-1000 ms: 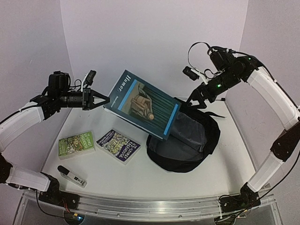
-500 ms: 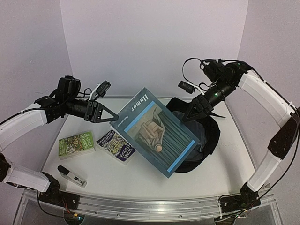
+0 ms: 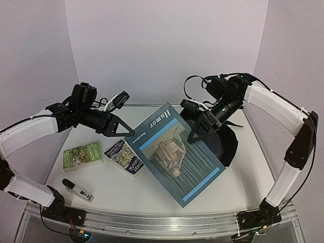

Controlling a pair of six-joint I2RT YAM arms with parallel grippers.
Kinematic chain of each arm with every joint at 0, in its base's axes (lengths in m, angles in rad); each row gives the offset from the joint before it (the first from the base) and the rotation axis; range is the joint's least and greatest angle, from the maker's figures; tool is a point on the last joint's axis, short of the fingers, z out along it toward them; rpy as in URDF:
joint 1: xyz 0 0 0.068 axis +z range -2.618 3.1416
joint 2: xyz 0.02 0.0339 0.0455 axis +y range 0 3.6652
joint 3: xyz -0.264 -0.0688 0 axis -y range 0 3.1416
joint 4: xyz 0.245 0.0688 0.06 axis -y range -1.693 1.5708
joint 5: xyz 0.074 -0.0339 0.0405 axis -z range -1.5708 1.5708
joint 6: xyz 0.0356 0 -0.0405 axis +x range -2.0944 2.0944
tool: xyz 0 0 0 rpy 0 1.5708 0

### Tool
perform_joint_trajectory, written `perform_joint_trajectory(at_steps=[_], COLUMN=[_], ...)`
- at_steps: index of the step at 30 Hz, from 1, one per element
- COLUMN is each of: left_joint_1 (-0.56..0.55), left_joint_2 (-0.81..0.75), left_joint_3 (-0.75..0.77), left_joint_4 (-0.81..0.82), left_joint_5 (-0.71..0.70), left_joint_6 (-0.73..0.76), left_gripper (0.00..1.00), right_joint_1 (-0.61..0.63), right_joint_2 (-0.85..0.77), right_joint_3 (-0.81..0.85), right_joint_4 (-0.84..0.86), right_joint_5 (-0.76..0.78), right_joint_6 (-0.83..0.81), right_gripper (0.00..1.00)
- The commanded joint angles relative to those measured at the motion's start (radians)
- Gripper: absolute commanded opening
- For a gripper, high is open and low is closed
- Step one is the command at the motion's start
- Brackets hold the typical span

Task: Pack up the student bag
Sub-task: Pick up the book from the center of the board.

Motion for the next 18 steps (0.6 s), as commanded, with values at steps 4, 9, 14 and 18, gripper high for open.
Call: perform_joint_trajectory(at_steps=[4,9,14,18], left_joint_1=[-0.003,-0.004,-0.006,-0.005], left_joint_2=[0.041,0.05,0.053,0.069], left_joint_3=[0.076,0.075,0.076,0.083], left_joint_4=[0.056,0.076,0.104,0.11], left_joint_5=[0.057,0.06,0.071,0.069], left_joint_6=[0.024,0.017,0.001,-0.006], left_gripper=[0.0,0.0,0.0,0.0], right_joint_1=[0.022,0.03,0.06,0.072], right_joint_2=[0.008,0.004,-0.003,-0.003], right_joint_3=[-0.001,-0.01,-0.026,-0.022], right_joint_4=[-0.051,-0.064,-0.062,-0.059], right_joint_5=[-0.11,-0.147,-0.151,-0.151], right_joint_6=[-0.029,-0.029,-0.026,-0.02], right_gripper=[0.81,0.7,0.62,0.55])
